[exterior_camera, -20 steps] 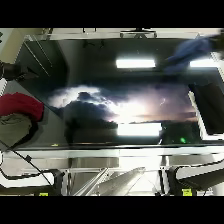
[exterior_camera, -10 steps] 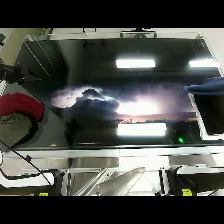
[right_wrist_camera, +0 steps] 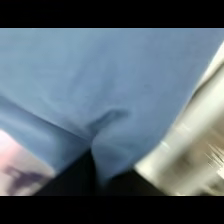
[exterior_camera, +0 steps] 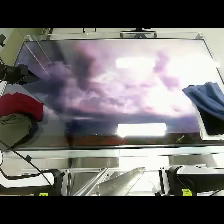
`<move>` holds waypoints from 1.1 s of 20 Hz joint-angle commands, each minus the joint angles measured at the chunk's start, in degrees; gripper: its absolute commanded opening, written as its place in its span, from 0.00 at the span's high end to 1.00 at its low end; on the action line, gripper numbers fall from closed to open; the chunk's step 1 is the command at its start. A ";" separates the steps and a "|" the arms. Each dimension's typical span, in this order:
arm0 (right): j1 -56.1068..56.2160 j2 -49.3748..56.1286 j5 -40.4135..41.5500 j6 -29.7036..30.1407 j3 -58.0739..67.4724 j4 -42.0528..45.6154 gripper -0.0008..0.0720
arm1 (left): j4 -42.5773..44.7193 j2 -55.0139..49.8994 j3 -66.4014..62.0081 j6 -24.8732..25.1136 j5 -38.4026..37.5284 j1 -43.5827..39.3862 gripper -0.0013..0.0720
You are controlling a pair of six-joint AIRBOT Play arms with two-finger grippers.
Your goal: Fold the shirts.
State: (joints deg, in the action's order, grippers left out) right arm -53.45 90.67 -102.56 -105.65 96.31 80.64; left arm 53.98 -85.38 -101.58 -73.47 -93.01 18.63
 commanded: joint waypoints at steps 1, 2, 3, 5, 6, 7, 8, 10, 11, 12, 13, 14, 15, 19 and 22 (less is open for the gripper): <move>-0.04 0.17 -3.08 0.20 -4.24 8.22 0.00 | 0.04 -0.02 0.02 -0.09 -0.07 -0.85 0.96; -0.04 0.04 -3.10 0.85 -4.24 8.22 0.02 | 0.04 -0.02 0.02 -0.11 -0.07 -1.22 0.96; -0.04 -0.02 -3.10 0.83 -4.22 8.07 0.02 | 0.04 -0.02 0.02 -0.09 -0.07 -1.95 0.96; 0.09 -0.02 -3.13 0.59 -4.11 5.77 0.02 | 0.04 -0.02 0.00 -0.09 0.00 -3.15 0.96; 0.09 0.00 -3.06 0.59 -3.76 2.99 0.02 | 0.02 -0.02 0.00 -0.09 0.02 -3.69 0.96; 0.11 0.00 -2.89 0.61 -3.39 -1.11 0.02 | 0.00 -0.02 -0.02 -0.09 0.17 -4.26 0.96; 0.11 0.00 -2.86 0.55 -3.06 -5.86 0.02 | -0.02 0.00 -0.07 -0.09 0.44 -4.74 0.96; 0.13 -0.04 -2.71 -0.28 -2.73 -17.97 0.60 | -0.04 0.04 -0.17 -0.11 0.72 -5.81 0.96; 0.61 -0.07 -2.67 -0.17 -2.73 -23.89 0.89 | -0.09 0.24 -0.17 -0.66 0.72 -6.47 0.96; 1.60 -0.20 -2.84 0.96 -2.73 -28.81 0.97 | -0.07 0.63 -0.17 -1.44 0.81 -6.73 0.96; 2.99 -0.74 -2.84 2.82 -2.73 -32.22 0.97 | -0.04 1.40 -0.15 -2.14 1.09 -7.15 0.96; 4.83 -1.49 -2.38 4.83 -2.75 -32.89 0.97 | -0.09 2.47 0.07 -3.21 1.84 -7.43 0.96; 7.50 -2.67 -0.72 7.54 -2.99 -32.17 0.98 | -0.61 4.48 1.49 -4.17 3.80 -7.43 0.96; 22.14 -16.37 16.09 15.34 -15.78 -31.12 0.98 | -9.14 16.41 17.42 -3.04 7.21 -7.65 0.96; 34.86 -29.05 23.50 19.56 -30.82 -32.96 0.98 | -8.70 27.08 34.53 -2.40 7.74 -10.29 0.96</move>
State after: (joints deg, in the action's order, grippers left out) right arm -29.10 71.75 -88.73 -91.24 76.86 49.95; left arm 47.27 -66.83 -80.03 -76.49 -86.70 9.98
